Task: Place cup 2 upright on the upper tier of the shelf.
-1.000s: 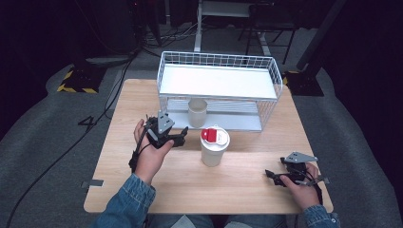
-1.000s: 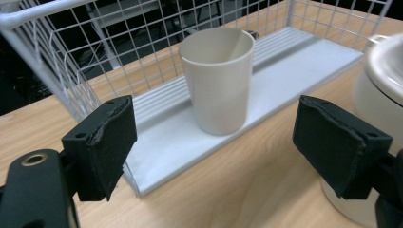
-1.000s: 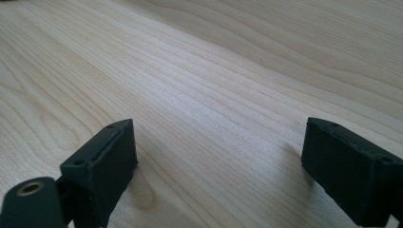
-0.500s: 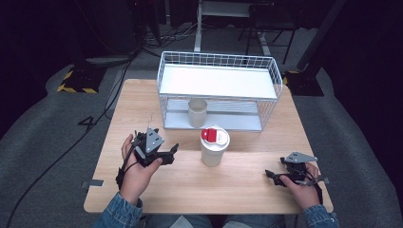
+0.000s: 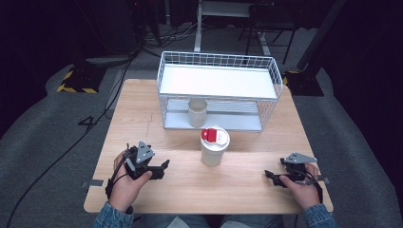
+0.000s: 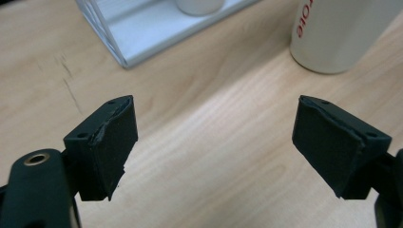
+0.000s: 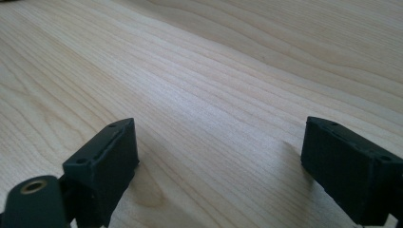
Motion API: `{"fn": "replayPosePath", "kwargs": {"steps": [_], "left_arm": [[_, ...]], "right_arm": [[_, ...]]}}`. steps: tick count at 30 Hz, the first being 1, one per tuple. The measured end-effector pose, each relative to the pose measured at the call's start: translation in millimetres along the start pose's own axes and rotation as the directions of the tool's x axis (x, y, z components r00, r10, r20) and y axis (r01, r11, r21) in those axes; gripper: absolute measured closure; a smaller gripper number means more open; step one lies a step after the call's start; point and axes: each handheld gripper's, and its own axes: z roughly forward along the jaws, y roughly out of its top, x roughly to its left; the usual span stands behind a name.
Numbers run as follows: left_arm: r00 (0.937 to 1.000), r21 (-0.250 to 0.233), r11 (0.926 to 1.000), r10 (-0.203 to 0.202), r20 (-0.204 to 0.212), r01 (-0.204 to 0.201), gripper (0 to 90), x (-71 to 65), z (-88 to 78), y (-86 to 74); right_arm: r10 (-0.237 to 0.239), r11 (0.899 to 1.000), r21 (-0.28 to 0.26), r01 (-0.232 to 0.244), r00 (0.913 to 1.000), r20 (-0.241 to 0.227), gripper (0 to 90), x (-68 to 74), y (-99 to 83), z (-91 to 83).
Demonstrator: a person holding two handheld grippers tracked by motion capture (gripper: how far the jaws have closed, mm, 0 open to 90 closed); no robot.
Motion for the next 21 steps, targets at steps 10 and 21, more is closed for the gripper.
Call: {"fn": "replayPosePath", "kwargs": {"steps": [10,21], "left_arm": [[0.9997,0.12,0.9925,-0.024,0.011,0.022,15.9,7.6,4.0,-32.9],[0.9994,0.207,0.9777,0.031,0.011,-0.033,15.6,15.1,7.8,-50.5]], "right_arm": [[-0.01,1.0,0.021,0.01,0.9999,-0.014,12.2,4.7,7.8,5.6],[-0.034,0.999,0.022,0.035,0.9986,-0.042,15.4,10.4,13.1,9.6]]}}
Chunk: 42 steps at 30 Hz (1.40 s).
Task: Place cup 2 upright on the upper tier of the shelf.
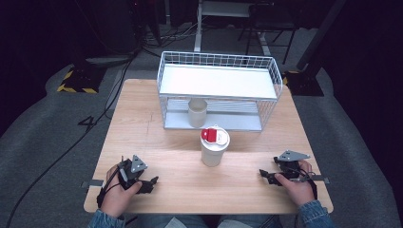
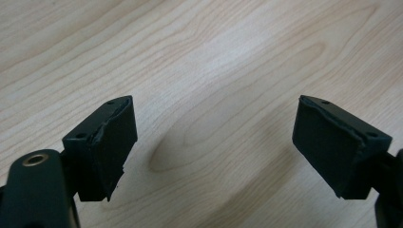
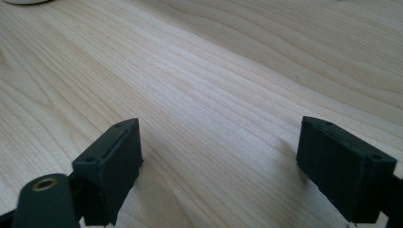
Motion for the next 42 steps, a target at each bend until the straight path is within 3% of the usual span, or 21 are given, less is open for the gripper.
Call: {"fn": "replayPosePath", "kwargs": {"steps": [4,5,6,7,9,12,25,28,32,42], "left_arm": [[0.9999,0.0,0.9999,-0.013,0.004,0.013,15.1,4.0,1.9,-2.9],[0.9989,-0.004,0.9994,-0.036,0.03,0.036,15.0,6.4,2.9,-4.6],[0.9989,-0.004,0.9994,-0.036,0.03,0.036,14.3,6.4,2.9,-4.6],[0.9965,-0.02,0.9973,-0.07,0.046,0.071,12.5,9.4,6.0,-6.7],[0.9962,-0.045,0.9959,-0.077,0.041,0.079,1.5,11.4,10.0,-9.0],[0.9957,-0.041,0.9951,-0.089,0.025,0.09,0.1,15.0,11.8,-8.4],[0.9961,-0.044,0.9955,-0.083,0.031,0.084,0.1,20.0,13.4,-7.2],[0.995,-0.043,0.9943,-0.097,0.023,0.098,0.1,20.3,13.5,-7.0],[0.9902,-0.049,0.9891,-0.139,-0.012,0.138,0.1,22.0,13.2,-8.2],[0.9916,-0.049,0.9904,-0.129,-0.006,0.129,0.1,23.7,13.3,-8.1]], "right_arm": [[-0.001,1.0,0.002,0.001,1.0,-0.008,15.9,0.7,0.2,-0.5],[-0.004,1.0,0.003,0.004,0.9999,-0.011,16.1,0.7,0.1,-0.8],[-0.004,1.0,0.003,0.004,0.9999,-0.011,16.1,0.7,0.1,-0.8],[-0.006,1.0,0.002,0.006,0.9998,-0.017,16.7,0.8,0.1,-1.1],[-0.004,1.0,-0.008,0.004,0.9996,-0.029,19.6,0.9,0.0,-2.0],[-0.011,1.0,-0.027,0.01,0.9994,-0.032,18.8,0.7,0.5,-4.2],[-0.014,0.998,-0.058,0.012,0.9993,-0.034,18.6,3.1,5.2,-9.7],[-0.016,0.997,-0.071,0.012,0.9988,-0.046,18.4,5.5,8.9,-11.4],[-0.03,0.995,-0.1,0.023,0.9972,-0.068,18.0,11.9,17.6,-14.0],[-0.106,0.983,-0.16,0.085,0.9863,-0.127,16.9,34.5,46.1,-9.0]]}}
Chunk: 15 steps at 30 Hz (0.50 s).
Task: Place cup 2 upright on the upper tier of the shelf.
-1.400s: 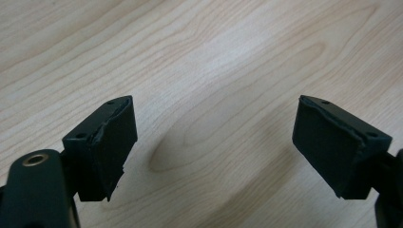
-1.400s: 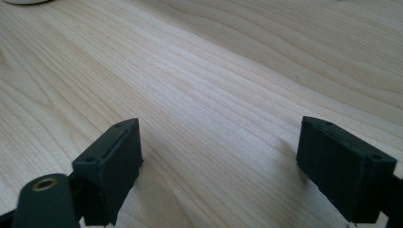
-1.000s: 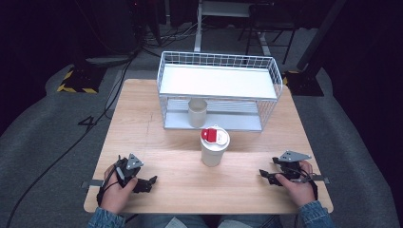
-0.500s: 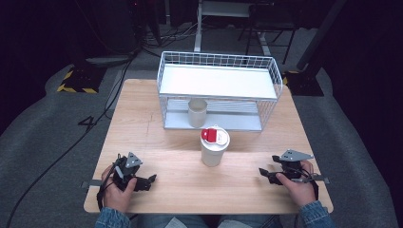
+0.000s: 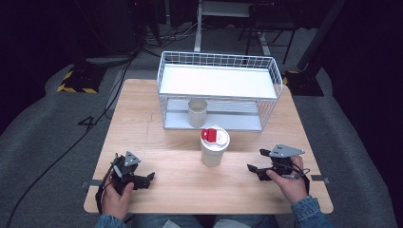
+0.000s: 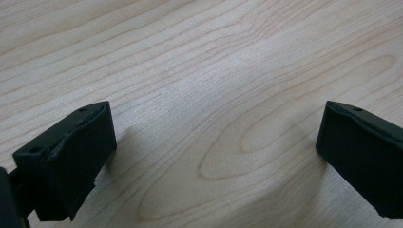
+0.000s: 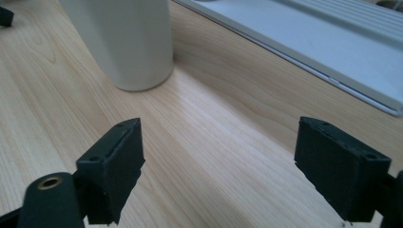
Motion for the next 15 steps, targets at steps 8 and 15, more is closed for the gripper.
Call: {"fn": "replayPosePath", "kwargs": {"steps": [8,15], "left_arm": [[1.0,0.001,1.0,-0.002,0.001,0.002,0.2,-0.2,-0.1,-0.2],[1.0,0.0,1.0,-0.003,-0.002,0.003,0.2,-0.4,-0.2,-0.2]], "right_arm": [[-0.022,0.999,-0.049,0.02,0.998,-0.058,16.0,10.9,17.9,13.0],[-0.05,0.997,-0.072,0.042,0.9927,-0.11,15.7,20.1,30.0,27.6]]}}
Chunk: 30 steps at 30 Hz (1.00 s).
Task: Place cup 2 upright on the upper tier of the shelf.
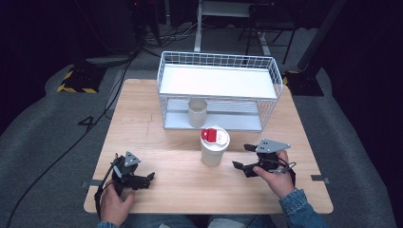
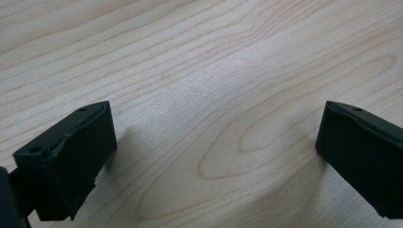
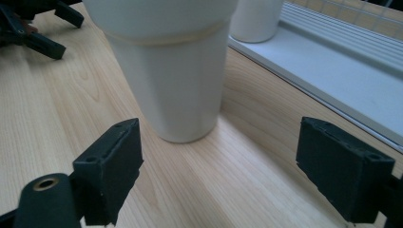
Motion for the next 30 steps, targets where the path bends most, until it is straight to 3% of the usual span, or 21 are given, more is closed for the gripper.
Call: {"fn": "replayPosePath", "kwargs": {"steps": [9,17,20,30], "left_arm": [[0.9999,-0.003,0.9999,-0.012,-0.005,0.012,0.1,-0.9,0.7,0.4],[0.9999,-0.003,0.9999,-0.012,-0.005,0.012,0.1,-0.9,0.7,0.5],[0.9999,-0.003,0.9999,-0.012,-0.005,0.012,0.1,-0.9,0.7,0.5],[0.9999,-0.003,0.9999,-0.012,-0.005,0.012,0.1,-0.9,0.7,0.4]], "right_arm": [[-0.014,1.0,-0.022,0.013,0.9989,-0.044,15.7,9.1,13.7,24.0],[-0.026,0.999,-0.044,0.024,0.9992,-0.03,15.6,16.9,20.8,43.7],[-0.032,0.998,-0.047,0.029,0.9981,-0.053,15.2,17.8,21.3,50.7],[0.002,0.994,-0.108,-0.008,0.9983,-0.059,11.5,20.7,22.1,70.0]]}}
